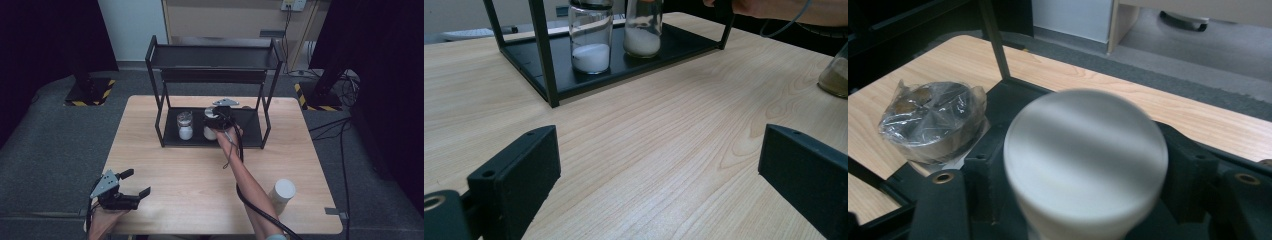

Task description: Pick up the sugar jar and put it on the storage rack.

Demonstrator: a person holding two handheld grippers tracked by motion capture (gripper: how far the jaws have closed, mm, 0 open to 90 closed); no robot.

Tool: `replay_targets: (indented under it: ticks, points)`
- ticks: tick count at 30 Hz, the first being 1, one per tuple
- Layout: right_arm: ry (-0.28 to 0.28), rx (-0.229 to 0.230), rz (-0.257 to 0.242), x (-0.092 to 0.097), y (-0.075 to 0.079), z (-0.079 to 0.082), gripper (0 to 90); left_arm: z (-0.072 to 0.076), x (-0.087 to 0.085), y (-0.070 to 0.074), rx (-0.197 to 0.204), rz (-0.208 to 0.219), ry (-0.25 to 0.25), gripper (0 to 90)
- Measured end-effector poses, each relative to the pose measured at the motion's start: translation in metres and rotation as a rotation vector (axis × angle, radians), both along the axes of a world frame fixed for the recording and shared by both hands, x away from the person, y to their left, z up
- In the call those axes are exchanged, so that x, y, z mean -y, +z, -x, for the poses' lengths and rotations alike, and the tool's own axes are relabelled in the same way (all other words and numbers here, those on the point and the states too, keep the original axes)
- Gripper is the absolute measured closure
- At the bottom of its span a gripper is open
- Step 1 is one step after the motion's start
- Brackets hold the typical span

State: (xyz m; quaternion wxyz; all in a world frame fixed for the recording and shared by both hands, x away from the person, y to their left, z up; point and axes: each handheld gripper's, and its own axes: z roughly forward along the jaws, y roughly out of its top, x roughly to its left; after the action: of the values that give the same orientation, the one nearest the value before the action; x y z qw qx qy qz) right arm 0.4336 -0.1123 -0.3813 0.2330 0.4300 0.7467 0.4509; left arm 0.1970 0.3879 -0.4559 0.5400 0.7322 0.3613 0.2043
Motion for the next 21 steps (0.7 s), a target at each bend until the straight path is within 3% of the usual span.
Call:
replay_targets:
  ticks: [4,6,9,15,20,21]
  points:
    - [-0.003,-0.014,-0.007,0.000,0.002,0.000,24.4,0.000,0.000,0.000,0.000,0.002,0.001,2.1]
    - [-0.010,-0.005,-0.047,0.004,0.005,0.005,17.6,0.000,0.000,0.000,0.001,0.001,0.001,2.1]
    - [-0.006,0.021,-0.040,0.006,0.011,0.010,14.5,0.000,0.000,0.000,0.001,0.000,0.000,2.1]
    - [0.043,0.048,-0.061,0.015,0.040,0.023,10.8,0.000,0.001,0.000,0.002,-0.004,-0.002,2.0]
    - [0.122,0.068,-0.037,0.023,0.072,0.038,10.0,0.000,0.003,0.001,-0.001,-0.014,0.000,2.1]
    - [0.122,0.068,-0.037,0.023,0.072,0.038,10.0,0.000,0.003,0.001,-0.001,-0.014,0.001,2.1]
